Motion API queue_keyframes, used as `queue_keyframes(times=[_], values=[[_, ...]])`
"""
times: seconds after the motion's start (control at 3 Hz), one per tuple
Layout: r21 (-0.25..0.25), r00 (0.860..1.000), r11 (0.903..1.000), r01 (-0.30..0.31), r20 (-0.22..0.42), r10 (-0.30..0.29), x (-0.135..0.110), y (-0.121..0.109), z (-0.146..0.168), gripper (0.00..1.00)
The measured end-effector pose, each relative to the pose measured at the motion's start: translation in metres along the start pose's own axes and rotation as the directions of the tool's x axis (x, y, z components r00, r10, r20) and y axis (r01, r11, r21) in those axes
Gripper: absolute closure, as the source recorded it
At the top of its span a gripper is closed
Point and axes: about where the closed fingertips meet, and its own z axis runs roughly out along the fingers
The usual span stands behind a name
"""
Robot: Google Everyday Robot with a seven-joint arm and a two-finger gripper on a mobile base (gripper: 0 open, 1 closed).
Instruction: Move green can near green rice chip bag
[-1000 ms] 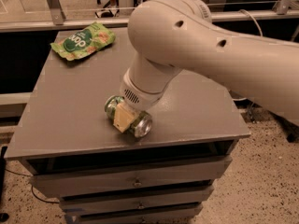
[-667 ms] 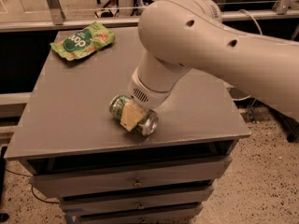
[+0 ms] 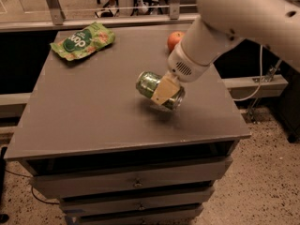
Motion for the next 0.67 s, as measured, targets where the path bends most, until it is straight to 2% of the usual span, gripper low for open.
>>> queue_keyframes(times=[0.33,0.67], values=[[0.021,0.996,0.9958,0.089,0.026,-0.089,-0.0120,-0.0052,-0.0111,1.00],[0.021,0.996,0.9958,0.089,0.026,-0.090,-0.0121,-0.0051,-0.0111,1.00]])
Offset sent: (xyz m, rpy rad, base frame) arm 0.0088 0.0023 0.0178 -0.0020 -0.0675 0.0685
